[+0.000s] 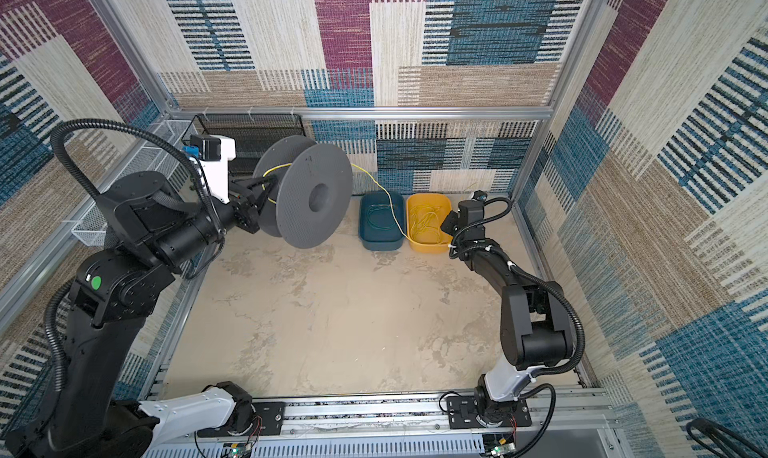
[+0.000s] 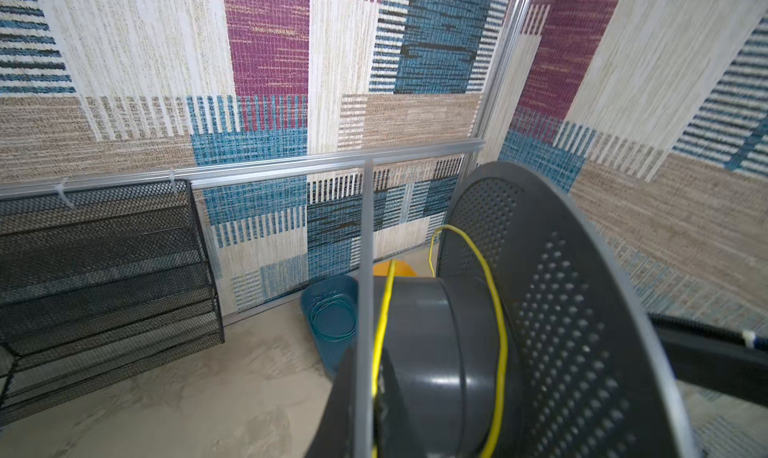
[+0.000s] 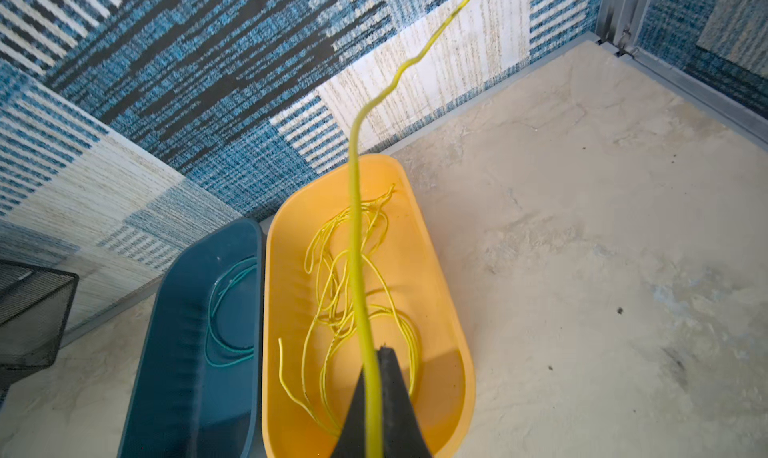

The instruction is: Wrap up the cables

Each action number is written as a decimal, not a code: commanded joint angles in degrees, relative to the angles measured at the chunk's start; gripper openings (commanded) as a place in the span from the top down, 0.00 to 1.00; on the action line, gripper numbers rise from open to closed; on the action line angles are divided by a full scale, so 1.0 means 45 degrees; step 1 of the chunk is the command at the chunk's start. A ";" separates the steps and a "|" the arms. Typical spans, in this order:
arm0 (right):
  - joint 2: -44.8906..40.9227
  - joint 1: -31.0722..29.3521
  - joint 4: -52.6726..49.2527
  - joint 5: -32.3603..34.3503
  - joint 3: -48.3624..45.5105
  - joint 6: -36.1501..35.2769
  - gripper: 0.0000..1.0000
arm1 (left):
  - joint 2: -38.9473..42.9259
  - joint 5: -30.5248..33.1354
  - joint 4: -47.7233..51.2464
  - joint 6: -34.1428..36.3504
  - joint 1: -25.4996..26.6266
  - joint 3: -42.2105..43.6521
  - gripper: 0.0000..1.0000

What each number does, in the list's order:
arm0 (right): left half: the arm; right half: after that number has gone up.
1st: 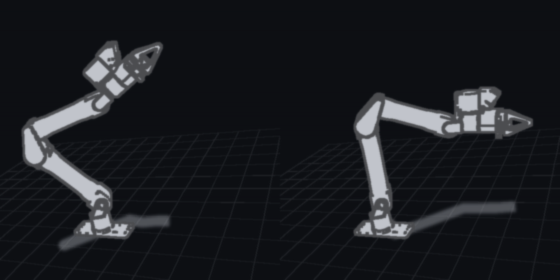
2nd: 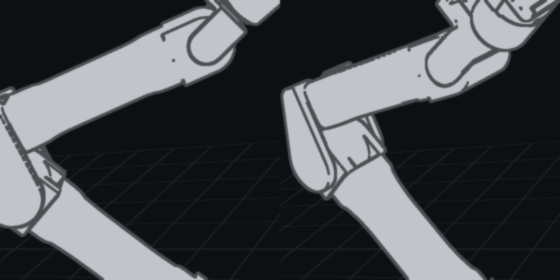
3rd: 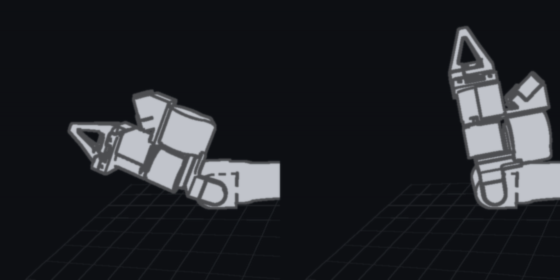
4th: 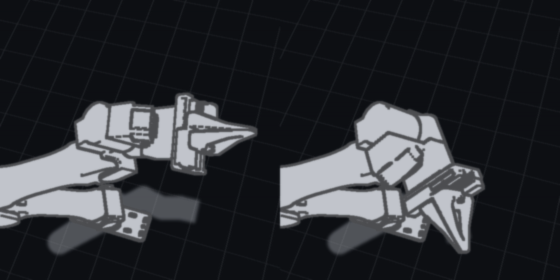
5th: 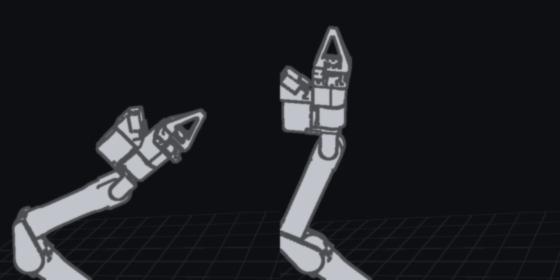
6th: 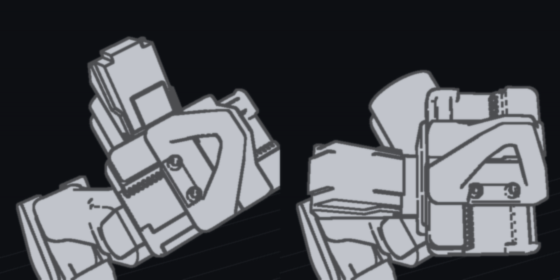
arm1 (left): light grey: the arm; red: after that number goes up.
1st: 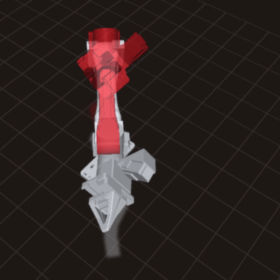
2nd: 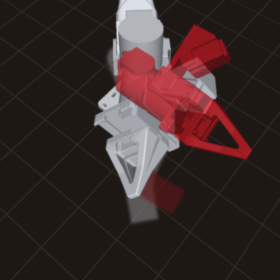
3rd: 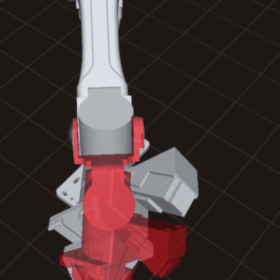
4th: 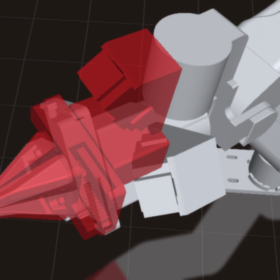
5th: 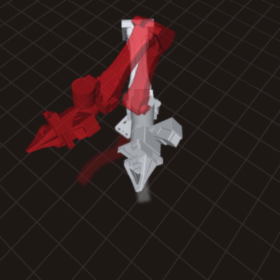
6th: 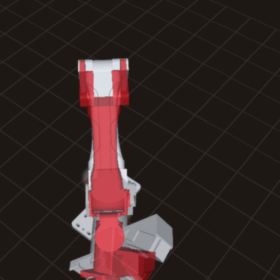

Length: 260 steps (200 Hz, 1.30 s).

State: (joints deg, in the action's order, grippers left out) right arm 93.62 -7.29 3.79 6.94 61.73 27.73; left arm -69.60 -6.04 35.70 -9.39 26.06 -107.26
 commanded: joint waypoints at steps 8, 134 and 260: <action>-0.0046 -0.0818 0.0314 0.1462 -0.0108 -0.0596 1.00 | -0.0436 -0.1749 -0.3127 -0.2407 -0.1318 -0.0238 1.00; -0.0636 -0.6607 0.0246 0.5484 -0.1112 -0.1825 1.00 | -0.1182 0.1747 -0.9063 -0.7411 -0.4366 0.3342 1.00; -0.4824 -1.1534 -0.1842 0.7695 -0.0747 -0.2768 1.00 | -0.5056 0.8412 -0.7243 -0.0244 -0.1273 0.1335 1.00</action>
State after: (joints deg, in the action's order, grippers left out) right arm 75.31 -58.41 -1.96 39.62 57.01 16.84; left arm -89.19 23.07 4.93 -20.47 18.87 -98.83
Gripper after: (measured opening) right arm 0.051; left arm 0.082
